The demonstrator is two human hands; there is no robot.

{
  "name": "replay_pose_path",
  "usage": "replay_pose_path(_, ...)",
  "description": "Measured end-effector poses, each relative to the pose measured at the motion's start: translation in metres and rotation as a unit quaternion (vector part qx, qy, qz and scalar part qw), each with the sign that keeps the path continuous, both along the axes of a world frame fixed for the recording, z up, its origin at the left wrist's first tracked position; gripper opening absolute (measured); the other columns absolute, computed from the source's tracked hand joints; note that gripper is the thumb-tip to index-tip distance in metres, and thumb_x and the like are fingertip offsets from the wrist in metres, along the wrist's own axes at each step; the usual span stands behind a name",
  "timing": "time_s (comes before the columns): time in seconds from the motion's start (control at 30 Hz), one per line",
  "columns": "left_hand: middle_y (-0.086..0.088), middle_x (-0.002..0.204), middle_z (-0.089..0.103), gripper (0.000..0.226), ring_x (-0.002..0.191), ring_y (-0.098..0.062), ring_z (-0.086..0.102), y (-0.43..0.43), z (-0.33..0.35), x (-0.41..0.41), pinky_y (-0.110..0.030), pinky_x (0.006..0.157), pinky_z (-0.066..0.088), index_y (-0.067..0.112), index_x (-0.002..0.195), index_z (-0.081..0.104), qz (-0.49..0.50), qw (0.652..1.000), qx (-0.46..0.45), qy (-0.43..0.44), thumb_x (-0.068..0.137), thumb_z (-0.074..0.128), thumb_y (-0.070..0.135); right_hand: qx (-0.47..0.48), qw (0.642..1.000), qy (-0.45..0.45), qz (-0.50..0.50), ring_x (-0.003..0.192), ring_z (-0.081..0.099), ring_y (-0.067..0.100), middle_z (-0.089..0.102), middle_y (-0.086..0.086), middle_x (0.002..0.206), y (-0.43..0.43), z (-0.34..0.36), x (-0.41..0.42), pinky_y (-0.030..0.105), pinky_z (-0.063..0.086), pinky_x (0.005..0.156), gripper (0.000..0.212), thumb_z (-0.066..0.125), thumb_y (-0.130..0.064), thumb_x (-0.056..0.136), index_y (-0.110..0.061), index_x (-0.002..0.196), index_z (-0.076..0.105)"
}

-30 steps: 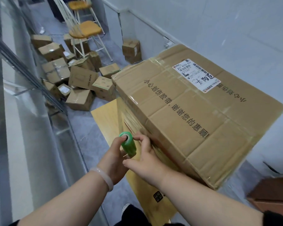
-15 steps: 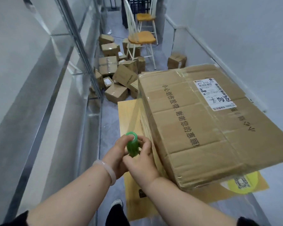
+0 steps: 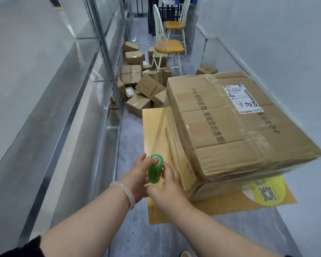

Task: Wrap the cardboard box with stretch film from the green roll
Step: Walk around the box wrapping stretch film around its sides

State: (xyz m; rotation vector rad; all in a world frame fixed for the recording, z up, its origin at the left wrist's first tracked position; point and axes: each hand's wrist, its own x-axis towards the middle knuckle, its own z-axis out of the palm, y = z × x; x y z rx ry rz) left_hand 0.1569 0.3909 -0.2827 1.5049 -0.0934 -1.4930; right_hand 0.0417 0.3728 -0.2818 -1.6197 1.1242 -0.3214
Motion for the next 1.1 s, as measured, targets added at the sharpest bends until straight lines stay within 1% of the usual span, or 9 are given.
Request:
replay_pose_path(0.13, -0.007, 0.139, 0.053, 0.096, 0.126, -0.027, 0.055, 0.013, 0.001, -0.013, -0.047, 0.083, 0.054, 0.053, 0.142, 0.031, -0.015, 1.000, -0.012, 0.011, 0.056, 0.072, 0.044, 0.014, 0.998, -0.031, -0.052, 0.119, 0.038, 0.006, 0.035, -0.009, 0.130, 0.013, -0.004, -0.014, 0.018, 0.030, 0.094, 0.061, 0.067, -0.014, 0.074, -0.024, 0.126, 0.036)
replay_pose_path(0.27, -0.005, 0.133, 0.057, 0.094, 0.118, -0.023, 0.056, 0.027, 0.004, -0.025, -0.039, 0.065, 0.054, 0.048, 0.143, 0.037, -0.039, 0.999, -0.018, 0.019, 0.056, 0.073, 0.044, 0.010, 0.998, -0.043, -0.036, 0.117, 0.049, 0.004, 0.047, -0.013, 0.127, 0.023, -0.003, -0.033, 0.014, 0.039, 0.084, 0.058, 0.067, -0.016, 0.075, -0.041, 0.114, 0.032)
replay_pose_path(0.33, -0.009, 0.134, 0.059, 0.094, 0.120, -0.026, 0.059, 0.029, 0.004, -0.029, -0.047, 0.080, 0.058, 0.050, 0.144, 0.033, -0.038, 0.999, -0.025, 0.020, 0.059, 0.073, 0.041, -0.005, 0.999, -0.040, -0.026, 0.109, 0.052, 0.001, 0.048, -0.014, 0.121, 0.028, 0.003, -0.041, 0.013, 0.042, 0.077, 0.064, 0.066, -0.017, 0.076, -0.047, 0.121, 0.031)
replay_pose_path(0.4, -0.011, 0.132, 0.062, 0.092, 0.121, -0.028, 0.060, 0.030, 0.006, -0.035, -0.052, 0.092, 0.054, 0.050, 0.145, 0.030, -0.049, 0.998, -0.029, 0.027, 0.064, 0.073, 0.040, -0.030, 0.999, -0.027, -0.024, 0.107, 0.050, 0.000, 0.045, -0.012, 0.123, 0.028, 0.007, -0.047, 0.014, 0.042, 0.076, 0.066, 0.066, -0.023, 0.076, -0.046, 0.129, 0.034)
replay_pose_path(0.5, -0.008, 0.137, 0.054, 0.073, 0.120, -0.026, 0.057, 0.031, 0.014, -0.045, -0.045, 0.074, 0.058, 0.048, 0.148, 0.030, -0.060, 0.998, -0.033, 0.013, 0.085, 0.065, 0.033, -0.038, 0.999, -0.017, -0.028, 0.104, 0.049, 0.005, 0.047, -0.008, 0.123, 0.021, 0.011, -0.055, 0.019, 0.041, 0.081, 0.058, 0.067, -0.027, 0.076, -0.036, 0.126, 0.039)
replay_pose_path(0.63, -0.003, 0.139, 0.048, 0.068, 0.122, -0.025, 0.054, 0.032, 0.017, -0.056, -0.045, 0.072, 0.058, 0.049, 0.148, 0.027, -0.062, 0.997, -0.031, 0.013, 0.091, 0.059, 0.030, -0.012, 0.999, -0.014, -0.037, 0.096, 0.058, 0.007, 0.059, -0.007, 0.108, 0.019, 0.010, -0.062, 0.032, 0.052, 0.082, 0.050, 0.069, -0.025, 0.072, -0.040, 0.107, 0.037)
replay_pose_path(0.87, -0.007, 0.125, 0.060, 0.075, 0.112, -0.027, 0.065, 0.037, -0.001, -0.081, -0.044, 0.081, 0.057, 0.046, 0.151, 0.023, -0.028, 0.996, -0.068, 0.049, 0.091, 0.064, 0.027, -0.073, 0.997, 0.009, -0.008, 0.097, 0.056, 0.008, 0.053, -0.010, 0.107, 0.022, 0.007, -0.080, 0.021, 0.048, 0.083, 0.048, 0.069, -0.023, 0.070, -0.036, 0.113, 0.054)
replay_pose_path(1.0, -0.013, 0.134, 0.060, 0.091, 0.111, -0.024, 0.067, 0.044, -0.009, -0.102, -0.037, 0.078, 0.057, 0.036, 0.156, 0.022, -0.023, 0.991, -0.100, 0.085, 0.083, 0.075, 0.022, -0.078, 0.996, 0.029, -0.032, 0.085, 0.061, 0.004, 0.062, -0.008, 0.095, 0.016, 0.008, -0.096, 0.015, 0.048, 0.065, 0.038, 0.072, -0.026, 0.070, -0.031, 0.098, 0.046)
replay_pose_path(1.1, -0.011, 0.136, 0.059, 0.082, 0.108, -0.023, 0.068, 0.049, -0.015, -0.117, -0.035, 0.075, 0.060, 0.036, 0.156, 0.022, -0.013, 0.991, -0.091, 0.095, 0.091, 0.068, 0.018, -0.085, 0.995, 0.042, -0.039, 0.091, 0.062, 0.008, 0.061, -0.008, 0.100, 0.020, 0.008, -0.108, 0.023, 0.052, 0.074, 0.044, 0.070, -0.029, 0.070, -0.033, 0.105, 0.043)
